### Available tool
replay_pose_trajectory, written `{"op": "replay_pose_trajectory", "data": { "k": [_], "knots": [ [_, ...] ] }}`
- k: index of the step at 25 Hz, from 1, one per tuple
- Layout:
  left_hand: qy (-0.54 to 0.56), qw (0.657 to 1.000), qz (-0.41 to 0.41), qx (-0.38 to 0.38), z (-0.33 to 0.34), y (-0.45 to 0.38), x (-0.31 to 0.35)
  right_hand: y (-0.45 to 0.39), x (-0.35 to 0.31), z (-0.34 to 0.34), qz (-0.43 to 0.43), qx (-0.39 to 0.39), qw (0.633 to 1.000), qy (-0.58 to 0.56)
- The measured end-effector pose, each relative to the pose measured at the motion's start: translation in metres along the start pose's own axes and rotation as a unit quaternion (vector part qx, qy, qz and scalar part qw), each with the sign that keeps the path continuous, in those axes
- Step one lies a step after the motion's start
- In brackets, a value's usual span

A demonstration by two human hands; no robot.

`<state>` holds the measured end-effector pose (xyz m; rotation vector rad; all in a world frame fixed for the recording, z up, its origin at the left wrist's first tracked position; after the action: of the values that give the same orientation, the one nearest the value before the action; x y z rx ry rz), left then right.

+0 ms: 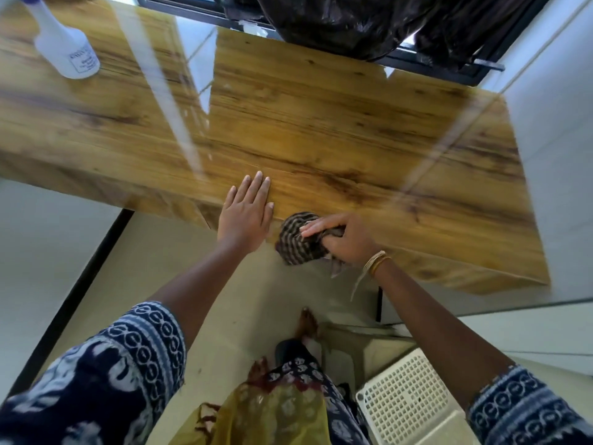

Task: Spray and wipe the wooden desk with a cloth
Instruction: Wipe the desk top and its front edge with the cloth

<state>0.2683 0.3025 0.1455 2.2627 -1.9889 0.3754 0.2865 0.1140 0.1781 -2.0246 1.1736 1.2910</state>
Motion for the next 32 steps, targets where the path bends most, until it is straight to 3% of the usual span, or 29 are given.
{"op": "replay_pose_trajectory", "data": {
  "k": [5,11,12,14,16,17,21,25,28,30,32],
  "knots": [
    [0.042,0.999,0.002,-0.016,-0.001,0.002,0.02,0.038,0.02,-0.091,0.061,0.206,0.969,-0.12],
    [0.081,0.993,0.083,-0.01,0.0,-0.02,0.083,0.063,0.05,-0.173,0.096,0.392,0.91,-0.091],
    [0.083,0.992,0.096,-0.011,0.002,-0.025,0.094,0.057,0.057,-0.174,0.117,0.373,0.919,-0.045],
    [0.089,0.989,0.115,-0.013,0.006,-0.038,0.114,0.037,0.073,-0.157,0.198,0.256,0.933,0.156],
    [0.09,0.988,0.126,-0.014,0.01,-0.05,0.131,0.025,0.08,-0.126,0.218,0.178,0.886,0.367],
    [0.087,0.987,0.131,-0.014,0.012,-0.056,0.139,0.019,0.078,-0.111,0.197,0.169,0.869,0.421],
    [0.072,0.984,0.162,-0.028,0.02,-0.092,0.174,-0.006,0.083,-0.141,0.153,0.222,0.852,0.449],
    [0.063,0.982,0.177,-0.036,0.028,-0.13,0.193,0.011,0.15,-0.264,0.336,0.325,0.786,0.404],
    [0.067,0.98,0.182,-0.038,0.037,-0.161,0.2,0.017,0.172,-0.304,0.459,0.378,0.732,0.334],
    [0.066,0.982,0.172,-0.039,0.045,-0.183,0.205,-0.03,0.153,-0.288,0.388,0.362,0.759,0.377],
    [0.066,0.986,0.145,-0.042,0.053,-0.209,0.208,-0.093,0.119,-0.244,0.203,0.305,0.828,0.423]
  ]
}}
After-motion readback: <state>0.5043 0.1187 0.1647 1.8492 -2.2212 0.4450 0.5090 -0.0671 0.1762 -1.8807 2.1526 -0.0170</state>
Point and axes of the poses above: each hand's wrist, its own y-axis away from the middle knuckle, its own z-axis out of the palm, x = y × z, the point moved 9 cm from there along -y, towards the middle knuckle, and after that the axes turned 3 degrees about x, right-handed, at the moved point
